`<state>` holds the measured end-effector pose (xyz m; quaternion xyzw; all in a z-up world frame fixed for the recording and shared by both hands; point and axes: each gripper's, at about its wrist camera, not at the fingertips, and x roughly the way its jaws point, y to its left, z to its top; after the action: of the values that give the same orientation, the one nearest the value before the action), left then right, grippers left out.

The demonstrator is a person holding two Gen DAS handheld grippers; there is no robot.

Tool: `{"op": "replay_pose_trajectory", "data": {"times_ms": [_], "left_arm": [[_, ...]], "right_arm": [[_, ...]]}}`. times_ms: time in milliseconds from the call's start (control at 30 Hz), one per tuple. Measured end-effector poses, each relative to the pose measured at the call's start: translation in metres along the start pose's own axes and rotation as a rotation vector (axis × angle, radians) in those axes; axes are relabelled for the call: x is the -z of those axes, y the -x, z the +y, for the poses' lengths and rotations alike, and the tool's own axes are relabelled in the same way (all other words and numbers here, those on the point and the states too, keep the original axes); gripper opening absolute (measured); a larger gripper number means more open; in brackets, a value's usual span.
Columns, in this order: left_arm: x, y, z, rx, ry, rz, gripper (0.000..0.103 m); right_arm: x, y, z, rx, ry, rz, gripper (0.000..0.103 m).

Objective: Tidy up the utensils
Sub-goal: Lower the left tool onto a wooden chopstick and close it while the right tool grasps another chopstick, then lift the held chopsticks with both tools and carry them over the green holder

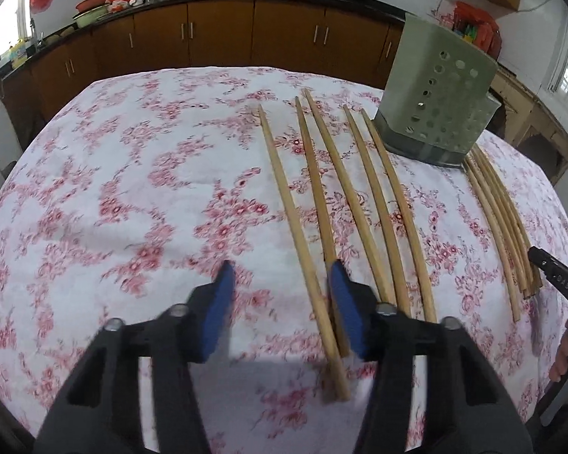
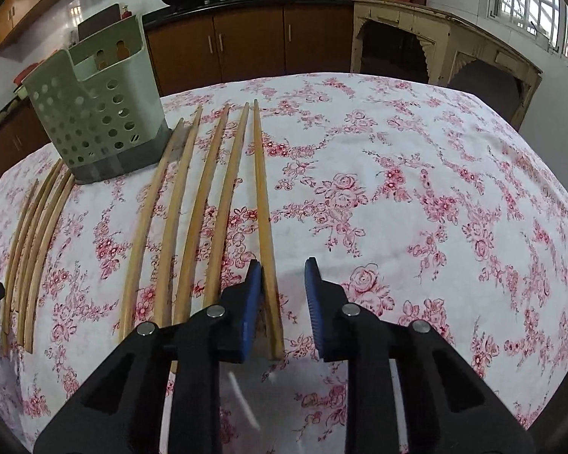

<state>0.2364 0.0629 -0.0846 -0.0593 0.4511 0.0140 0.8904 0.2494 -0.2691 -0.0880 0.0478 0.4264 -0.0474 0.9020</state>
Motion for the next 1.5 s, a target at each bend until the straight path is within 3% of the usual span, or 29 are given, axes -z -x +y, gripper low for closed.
{"op": "replay_pose_trajectory", "data": {"times_ms": [167,233,300,433,500,733,967,1200,1300,1500], "left_arm": [[-0.011,-0.01,-0.006,-0.04,-0.034,0.006,0.015],[-0.013,-0.013,-0.008,-0.059,-0.048,0.005,0.008],[-0.019,-0.018,-0.008,-0.059,-0.055,0.003,0.008],[-0.038,-0.03,0.003,-0.076,-0.046,-0.013,0.008],[-0.041,-0.031,0.011,-0.047,-0.033,-0.004,0.008],[-0.014,-0.01,0.017,0.016,-0.037,-0.02,0.022],[0.004,0.001,0.014,0.004,-0.055,-0.032,0.022],[0.017,0.008,0.012,-0.026,-0.078,-0.044,0.008],[0.016,0.011,0.014,-0.011,-0.078,-0.023,0.007],[0.009,0.037,0.009,-0.012,-0.132,-0.084,0.007]], "right_arm": [[-0.006,-0.009,0.004,0.003,0.0,0.001,0.024],[-0.007,-0.009,0.007,-0.004,0.012,0.0,0.016],[-0.009,-0.011,0.01,-0.005,0.018,0.003,0.009],[-0.016,-0.017,0.003,-0.002,-0.024,0.001,0.009],[-0.018,-0.018,-0.001,-0.006,-0.041,0.003,0.009],[-0.01,-0.014,-0.003,-0.018,-0.036,-0.001,0.01],[-0.005,-0.011,-0.001,-0.017,-0.03,-0.009,0.01],[-0.003,-0.008,-0.005,-0.052,-0.046,-0.003,0.008],[-0.005,0.006,-0.006,-0.061,-0.04,-0.051,0.008],[-0.014,0.045,-0.01,-0.054,-0.013,-0.174,0.008]]}}
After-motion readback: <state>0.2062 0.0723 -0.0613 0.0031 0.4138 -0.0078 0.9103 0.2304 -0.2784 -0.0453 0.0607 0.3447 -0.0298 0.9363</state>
